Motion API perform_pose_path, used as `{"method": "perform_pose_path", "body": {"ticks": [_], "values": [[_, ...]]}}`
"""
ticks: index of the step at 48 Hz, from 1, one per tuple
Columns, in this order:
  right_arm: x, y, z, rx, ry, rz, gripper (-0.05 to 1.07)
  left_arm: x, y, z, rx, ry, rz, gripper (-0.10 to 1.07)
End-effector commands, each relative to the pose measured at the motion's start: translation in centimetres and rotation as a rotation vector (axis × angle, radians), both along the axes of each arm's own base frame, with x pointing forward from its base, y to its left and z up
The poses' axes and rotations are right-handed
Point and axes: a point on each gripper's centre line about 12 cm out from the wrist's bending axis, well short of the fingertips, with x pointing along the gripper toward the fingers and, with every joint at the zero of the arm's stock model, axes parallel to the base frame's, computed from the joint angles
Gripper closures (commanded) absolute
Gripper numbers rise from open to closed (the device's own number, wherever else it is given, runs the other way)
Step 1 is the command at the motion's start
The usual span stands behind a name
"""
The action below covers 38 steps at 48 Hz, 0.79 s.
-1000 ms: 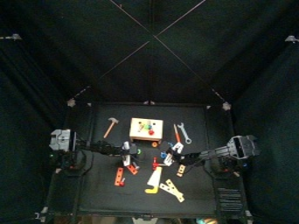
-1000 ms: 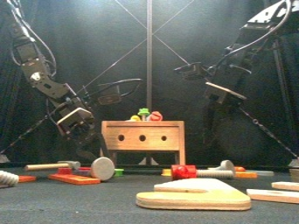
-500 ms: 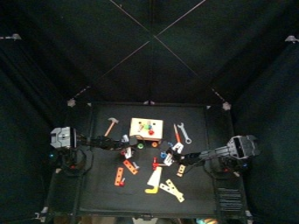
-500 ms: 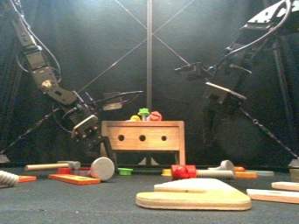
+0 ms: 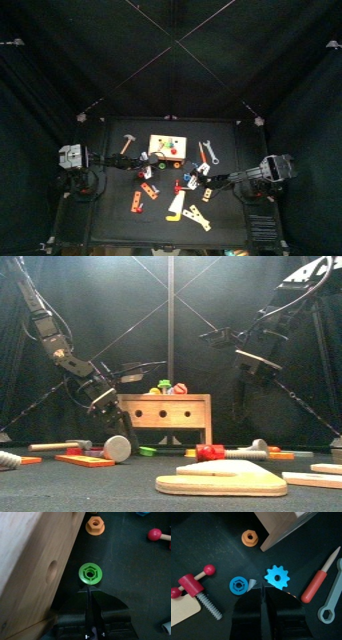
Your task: Move green nut to below bench
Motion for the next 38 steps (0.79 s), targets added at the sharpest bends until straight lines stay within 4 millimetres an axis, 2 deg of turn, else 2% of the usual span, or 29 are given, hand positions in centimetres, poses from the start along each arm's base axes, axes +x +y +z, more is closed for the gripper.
{"method": "perform_pose_path", "body": {"ticks": [1, 11, 23, 31, 38], "values": [[0.3, -0.1, 1.1, 0.002, -0.035, -0.002, 0.82, 0.8, 0.0, 1.2, 0.014, -0.039, -0.009, 0.52], [0.3, 0.0, 1.1, 0.006, -0.036, -0.003, 0.82, 0.6, -0.1, 1.5, 0.011, -0.035, -0.010, 0.52], [0.3, 0.1, 1.1, 0.010, -0.038, -0.005, 0.82, 0.6, -2.1, 1.4, -0.010, 0.042, -0.069, 0.52], [0.3, 0.2, 1.1, 0.010, -0.037, -0.004, 0.82, 1.2, -2.8, 1.7, -0.007, 0.031, -0.090, 0.52], [0.3, 0.2, 1.1, 0.010, -0.037, -0.004, 0.82, 2.2, -2.4, 1.8, 0.003, -0.004, -0.086, 0.52]]}}
